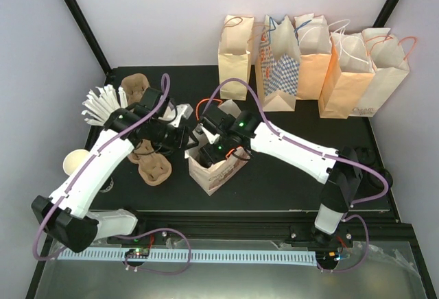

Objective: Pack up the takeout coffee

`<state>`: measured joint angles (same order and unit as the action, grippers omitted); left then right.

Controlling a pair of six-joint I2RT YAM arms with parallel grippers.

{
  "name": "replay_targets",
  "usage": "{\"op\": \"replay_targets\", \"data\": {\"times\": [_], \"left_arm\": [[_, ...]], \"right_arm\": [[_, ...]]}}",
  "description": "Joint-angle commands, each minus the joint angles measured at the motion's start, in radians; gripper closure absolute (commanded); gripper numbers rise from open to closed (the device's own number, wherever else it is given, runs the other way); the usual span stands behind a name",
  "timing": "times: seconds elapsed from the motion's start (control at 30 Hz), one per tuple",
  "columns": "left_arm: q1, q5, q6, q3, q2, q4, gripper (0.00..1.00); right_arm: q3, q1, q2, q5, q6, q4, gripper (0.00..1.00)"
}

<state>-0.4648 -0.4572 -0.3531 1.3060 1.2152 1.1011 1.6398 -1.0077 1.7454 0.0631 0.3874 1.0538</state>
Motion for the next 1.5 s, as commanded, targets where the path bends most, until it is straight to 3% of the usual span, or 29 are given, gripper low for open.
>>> {"op": "replay_targets", "data": {"times": [0.0,0.37,0.57,0.87,1.03,1.3,1.47], "left_arm": [[0.023,-0.056,0.108,0.06,0.035,0.033,0.76],[0.027,-0.033,0.308,0.193,0.195,0.147,0.92],[0.028,-0.014,0.328,0.238,0.225,0.101,0.93],[0.019,-0.242,0.307,0.293,0.315,-0.033,0.93],[-0.044,-0.323,0.314,0.348,0.382,-0.061,0.92],[-0.15,-0.297,0.346,0.535,0.505,0.021,0.84],[-0.147,-0.154,0.273,0.543,0.491,0.05,0.78]], "right_arm": [[-0.002,-0.003,-0.037,0.034,-0.35,-0.036,0.57],[0.094,0.001,-0.026,-0.186,-0.444,0.098,0.58],[0.061,-0.002,-0.066,-0.139,-0.401,0.157,0.59],[0.091,-0.086,-0.079,-0.047,-0.282,0.145,0.61],[0.116,-0.092,-0.045,-0.055,-0.247,0.138,0.62],[0.054,-0.107,-0.064,-0.095,-0.197,0.124,0.62],[0.041,-0.084,-0.101,-0.249,-0.03,0.143,0.61]]}}
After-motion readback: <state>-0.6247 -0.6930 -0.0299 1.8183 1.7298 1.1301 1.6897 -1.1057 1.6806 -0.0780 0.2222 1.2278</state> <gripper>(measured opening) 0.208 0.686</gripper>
